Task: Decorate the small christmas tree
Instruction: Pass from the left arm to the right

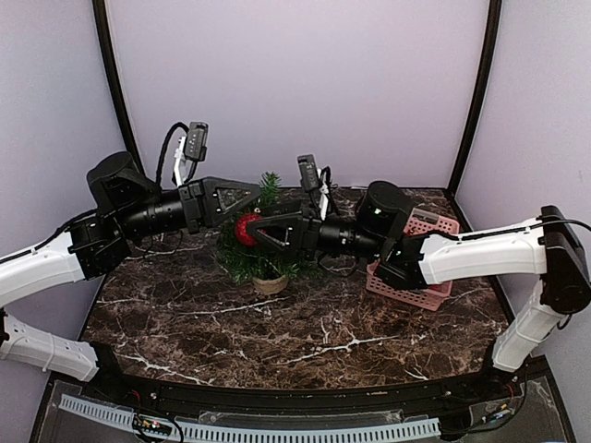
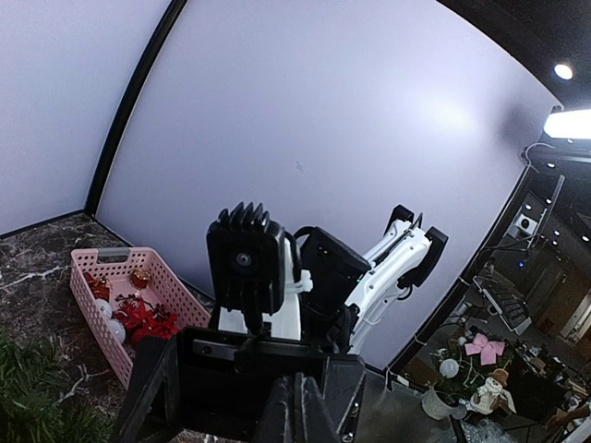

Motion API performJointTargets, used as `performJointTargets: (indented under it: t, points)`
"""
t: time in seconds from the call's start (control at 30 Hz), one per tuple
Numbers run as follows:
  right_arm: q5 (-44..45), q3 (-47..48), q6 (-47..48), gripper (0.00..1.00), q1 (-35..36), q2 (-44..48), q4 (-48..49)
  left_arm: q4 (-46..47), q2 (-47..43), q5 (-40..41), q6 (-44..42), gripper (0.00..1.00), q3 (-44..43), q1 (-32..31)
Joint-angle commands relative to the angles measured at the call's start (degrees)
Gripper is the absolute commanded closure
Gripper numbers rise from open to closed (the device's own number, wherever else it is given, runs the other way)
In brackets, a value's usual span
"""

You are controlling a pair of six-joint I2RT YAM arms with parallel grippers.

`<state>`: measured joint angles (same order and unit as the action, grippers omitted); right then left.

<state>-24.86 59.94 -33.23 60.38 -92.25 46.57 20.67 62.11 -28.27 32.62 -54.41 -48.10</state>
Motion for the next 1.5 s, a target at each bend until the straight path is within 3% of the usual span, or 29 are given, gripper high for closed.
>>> performJointTargets:
  t: [0.0, 0.73, 0.97, 1.23, 1.3, 1.37, 1.43, 1.47]
  points:
    - [-2.2, 1.5, -0.5, 0.18, 0.7, -1.1, 3.4, 0.7, -0.8, -1.1, -0.1, 1.0, -2.2, 0.2]
    - [-1.5, 0.8, 0.5, 0.57, 1.0, 0.1, 1.4, -1.7, -2.6, 1.6, -1.2, 1.0, -1.4, 0.3]
    - [8.3, -0.6, 4.1, 0.58, 0.9, 5.1, -9.8, -6.9, -4.0, 5.8, -5.6, 1.0, -0.1, 0.3]
    - [17.9, 1.0, 8.0, 0.6, 2.2, 7.5, -24.6, -5.6, -1.5, 3.6, -5.6, 1.0, 0.8, 0.3]
    - [20.3, 1.5, 9.1, 0.61, 2.6, 7.8, -27.5, -5.0, -0.9, 3.2, -5.2, 0.97, 0.8, 0.3]
    - [22.5, 1.8, 10.1, 0.61, 3.0, 8.5, -29.9, -4.7, -0.5, 2.9, -4.8, 0.85, 0.9, 0.3]
    - [24.4, 1.9, 11.1, 0.61, 3.2, 9.4, -31.8, -4.7, -0.5, 2.9, -4.2, 0.64, 1.2, 0.3]
    - [25.4, 2.0, 11.8, 0.61, 3.4, 9.9, -32.7, -4.8, -0.7, 3.1, -3.9, 0.58, 1.4, 0.3]
